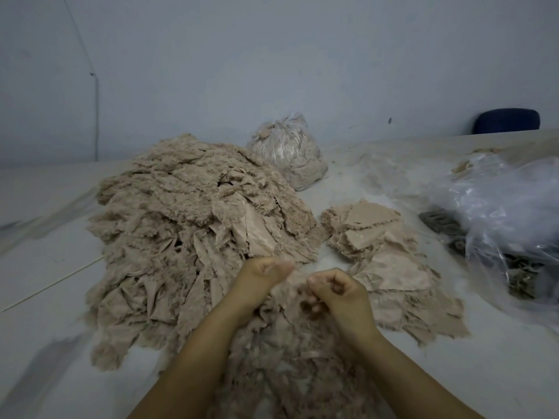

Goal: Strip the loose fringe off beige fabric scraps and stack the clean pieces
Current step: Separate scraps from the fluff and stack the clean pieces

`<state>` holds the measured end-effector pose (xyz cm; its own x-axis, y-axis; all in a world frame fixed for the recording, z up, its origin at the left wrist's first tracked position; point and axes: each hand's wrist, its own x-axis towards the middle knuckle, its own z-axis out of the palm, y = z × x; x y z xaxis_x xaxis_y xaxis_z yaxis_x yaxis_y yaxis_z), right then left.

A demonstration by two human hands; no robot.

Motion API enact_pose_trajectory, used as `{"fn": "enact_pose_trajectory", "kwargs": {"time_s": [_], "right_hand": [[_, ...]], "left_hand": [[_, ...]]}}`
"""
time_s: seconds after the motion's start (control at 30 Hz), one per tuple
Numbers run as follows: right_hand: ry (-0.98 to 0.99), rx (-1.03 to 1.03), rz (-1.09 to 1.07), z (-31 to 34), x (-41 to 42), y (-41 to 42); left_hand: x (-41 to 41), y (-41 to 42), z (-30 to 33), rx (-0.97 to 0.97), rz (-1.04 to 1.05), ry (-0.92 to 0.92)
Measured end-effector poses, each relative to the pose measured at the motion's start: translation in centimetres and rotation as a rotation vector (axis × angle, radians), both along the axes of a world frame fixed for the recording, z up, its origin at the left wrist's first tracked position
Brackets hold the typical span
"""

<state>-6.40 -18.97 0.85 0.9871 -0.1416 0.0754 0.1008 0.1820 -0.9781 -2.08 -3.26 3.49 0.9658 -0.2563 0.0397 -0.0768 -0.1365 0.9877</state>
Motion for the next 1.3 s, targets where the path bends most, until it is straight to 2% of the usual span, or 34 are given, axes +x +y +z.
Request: {"fn": "enact_pose_trajectory", "kwargs": {"time_s": [0.07,0.13,0.23,0.33,0.4,0.47,0.53,0.63,0.77,0.83,0.97,1.03,1.1,1.17,1.23,1.3], "right_hand": [[-0.022,-0.018,-0.046,-0.4,0.0,-0.8],[-0.016,-0.15,0.034,-0.8,-0.4,-1.5],[0.011,-0.378,0.205,-0.2,-0.8,-1.3],[0.018,-0.287,0.176,0.8,-0.2,0.0],[0.011,-0.283,0.188,0.8,-0.3,1.0],[0.054,-0.292,0.214,-0.2,-0.6,1.2],[0.142,-0.317,0.258,-1.2,-1.2,0.7],[0.161,-0.361,0.321,-1.0,-1.0,-0.2],[0.089,-0.183,0.332,0.6,0.1,0.6],[0.019,-0.185,0.294,1.1,0.2,1.1],[0.027,-0.122,0.122,-0.3,0.3,-0.6],[0.037,-0.188,0.177,-1.0,-0.2,-1.2],[0.054,-0.311,0.269,-1.1,-0.8,-0.9],[0.015,-0.433,0.265,-0.7,-0.8,-0.4],[-0.032,-0.363,0.212,0.5,-0.4,0.2],[0.04,-0.093,0.195,1.5,0.1,1.0]], "left_hand": [[0.9,1.1,0.3,-0.122,0.264,0.065],[1.4,2.0,0.8,-0.022,0.368,0.076],[1.0,1.1,1.4,0.138,0.17,-0.043],[0.2,-0.9,1.3,0.176,-0.048,-0.102],[0.2,-1.4,1.3,0.155,-0.007,-0.153],[0.8,-0.6,1.6,0.007,0.173,-0.143],[1.5,0.8,2.2,-0.096,0.246,-0.1],[1.5,1.7,2.5,-0.011,0.128,-0.029],[0.7,0.0,2.0,0.179,-0.098,-0.01],[0.6,-0.1,2.2,0.163,-0.067,-0.009],[1.7,2.8,3.3,-0.086,0.161,0.159],[2.3,4.2,3.5,-0.132,0.191,0.195],[2.3,4.0,3.4,-0.101,0.134,0.203],[1.9,2.6,3.2,-0.07,0.072,0.202],[1.3,1.0,2.7,-0.043,-0.009,0.168],[0.8,-0.4,2.4,0.003,-0.083,0.089]]}}
